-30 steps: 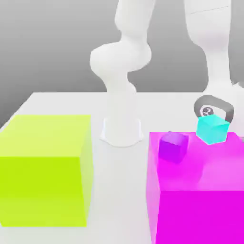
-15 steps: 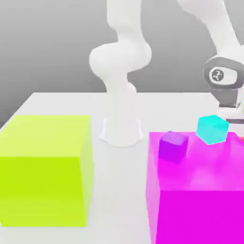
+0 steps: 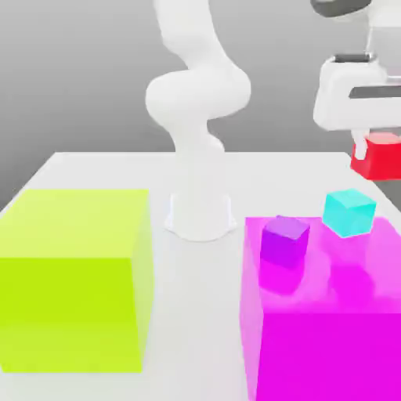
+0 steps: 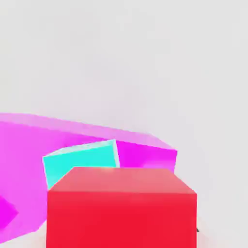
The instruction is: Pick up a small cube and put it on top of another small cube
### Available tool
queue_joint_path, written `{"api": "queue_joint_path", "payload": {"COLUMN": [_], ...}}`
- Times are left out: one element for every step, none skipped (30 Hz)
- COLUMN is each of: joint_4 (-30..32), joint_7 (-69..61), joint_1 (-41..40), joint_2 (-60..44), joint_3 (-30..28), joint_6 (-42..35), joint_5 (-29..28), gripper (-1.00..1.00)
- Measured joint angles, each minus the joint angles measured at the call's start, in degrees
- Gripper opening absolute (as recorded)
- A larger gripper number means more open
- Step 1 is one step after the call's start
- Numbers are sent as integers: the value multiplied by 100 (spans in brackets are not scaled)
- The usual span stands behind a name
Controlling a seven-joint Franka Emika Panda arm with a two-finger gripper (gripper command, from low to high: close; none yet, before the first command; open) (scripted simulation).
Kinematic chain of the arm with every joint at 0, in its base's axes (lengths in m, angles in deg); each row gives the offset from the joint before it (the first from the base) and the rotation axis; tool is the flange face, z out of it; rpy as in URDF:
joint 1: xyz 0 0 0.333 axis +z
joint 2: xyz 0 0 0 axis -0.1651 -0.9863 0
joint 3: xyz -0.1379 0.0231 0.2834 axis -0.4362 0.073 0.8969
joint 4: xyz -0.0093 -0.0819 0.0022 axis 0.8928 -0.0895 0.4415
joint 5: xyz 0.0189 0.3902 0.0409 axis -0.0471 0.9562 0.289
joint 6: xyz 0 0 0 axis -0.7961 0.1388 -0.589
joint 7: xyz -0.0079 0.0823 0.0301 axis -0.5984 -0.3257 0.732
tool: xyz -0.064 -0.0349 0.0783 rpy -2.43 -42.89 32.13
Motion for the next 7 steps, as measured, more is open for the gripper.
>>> {"api": "queue_joint_path", "payload": {"joint_4": [116, 254, 401, 477, 477, 477, 477], "joint_7": [-55, -80, -89, -97, -97, -97, -97], "joint_1": [-3, -1, 7, 11, 11, 11, 11], "joint_2": [-45, -112, -191, -231, -231, -231, -231], "joint_3": [-27, -50, -73, -85, -85, -85, -85], "joint_6": [153, 355, 578, 693, 692, 692, 692], "joint_5": [-5, -11, -18, -20, -20, -20, -20], "gripper": [-100, -100, -100, 100, 100, 100, 100]}}
